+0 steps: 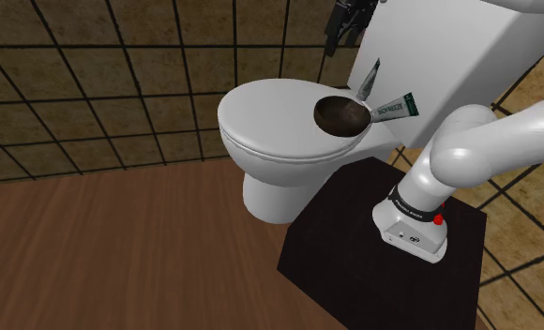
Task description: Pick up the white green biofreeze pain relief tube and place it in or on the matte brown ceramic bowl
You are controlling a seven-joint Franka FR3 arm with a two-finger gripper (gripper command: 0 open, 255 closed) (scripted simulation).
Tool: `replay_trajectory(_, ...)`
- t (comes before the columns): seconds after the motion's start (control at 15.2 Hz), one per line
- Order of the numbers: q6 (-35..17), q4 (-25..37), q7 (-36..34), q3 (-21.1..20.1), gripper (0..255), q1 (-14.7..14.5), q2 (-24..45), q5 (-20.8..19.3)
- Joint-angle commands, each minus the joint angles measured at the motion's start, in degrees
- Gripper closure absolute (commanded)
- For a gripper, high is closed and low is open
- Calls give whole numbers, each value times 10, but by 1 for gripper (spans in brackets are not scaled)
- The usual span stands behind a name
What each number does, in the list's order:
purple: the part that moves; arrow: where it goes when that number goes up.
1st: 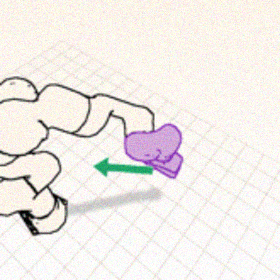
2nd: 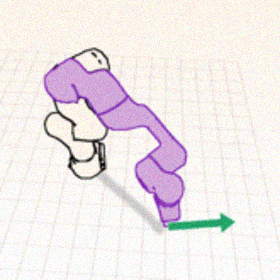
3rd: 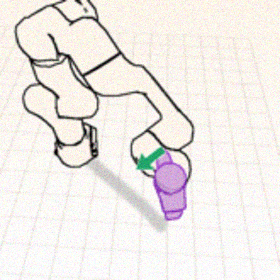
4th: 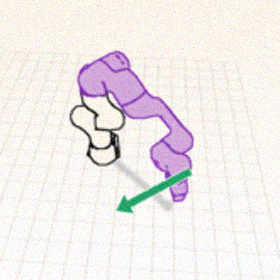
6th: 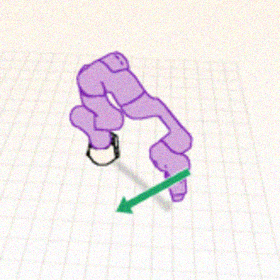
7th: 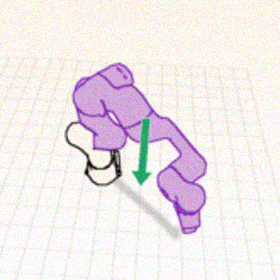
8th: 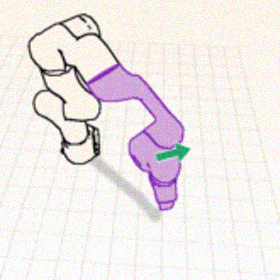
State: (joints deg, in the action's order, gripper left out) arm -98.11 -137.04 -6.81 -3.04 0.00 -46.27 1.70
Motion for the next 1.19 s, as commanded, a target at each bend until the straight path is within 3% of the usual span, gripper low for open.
replay_trajectory(0.0, 0, 0, 0, 0, 0, 0, 0, 0)
replay_trajectory(0.59, -14, -169, 168, 69, 0, -7, -131, -94)
replay_trajectory(1.12, -31, -281, 342, 170, 0, 28, -225, -230)
